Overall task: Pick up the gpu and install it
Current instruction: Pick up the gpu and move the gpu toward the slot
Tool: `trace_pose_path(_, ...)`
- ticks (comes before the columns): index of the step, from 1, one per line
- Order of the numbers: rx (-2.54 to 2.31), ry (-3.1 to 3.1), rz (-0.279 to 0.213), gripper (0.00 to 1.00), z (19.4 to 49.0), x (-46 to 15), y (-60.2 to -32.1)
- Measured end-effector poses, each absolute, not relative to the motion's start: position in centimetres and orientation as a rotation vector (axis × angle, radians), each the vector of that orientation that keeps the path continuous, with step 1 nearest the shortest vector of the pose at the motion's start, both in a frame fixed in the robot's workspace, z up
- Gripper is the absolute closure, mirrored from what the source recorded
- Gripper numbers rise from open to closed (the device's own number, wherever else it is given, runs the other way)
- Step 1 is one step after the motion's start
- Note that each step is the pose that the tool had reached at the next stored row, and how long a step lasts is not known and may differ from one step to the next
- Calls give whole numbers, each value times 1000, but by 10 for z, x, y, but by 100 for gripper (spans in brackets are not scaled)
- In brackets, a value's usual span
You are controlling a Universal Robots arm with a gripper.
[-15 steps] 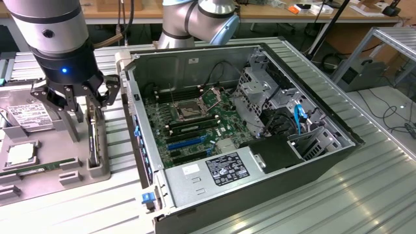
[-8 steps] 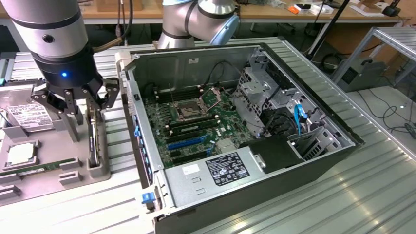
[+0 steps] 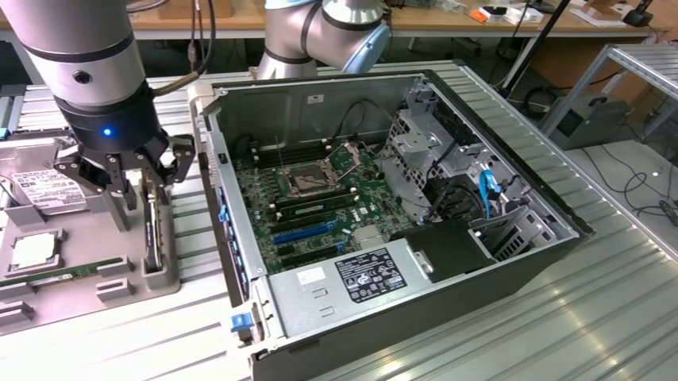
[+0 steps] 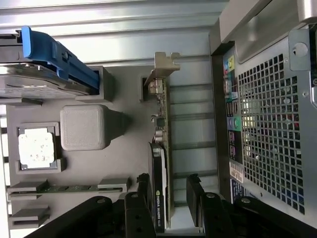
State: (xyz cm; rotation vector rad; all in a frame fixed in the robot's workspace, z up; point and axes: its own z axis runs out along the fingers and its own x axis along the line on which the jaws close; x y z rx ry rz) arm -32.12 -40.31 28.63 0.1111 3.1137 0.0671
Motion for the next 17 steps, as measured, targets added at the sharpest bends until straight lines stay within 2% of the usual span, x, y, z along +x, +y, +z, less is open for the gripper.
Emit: trace_pose_path(17, 110, 3114, 67, 56, 266, -322, -398)
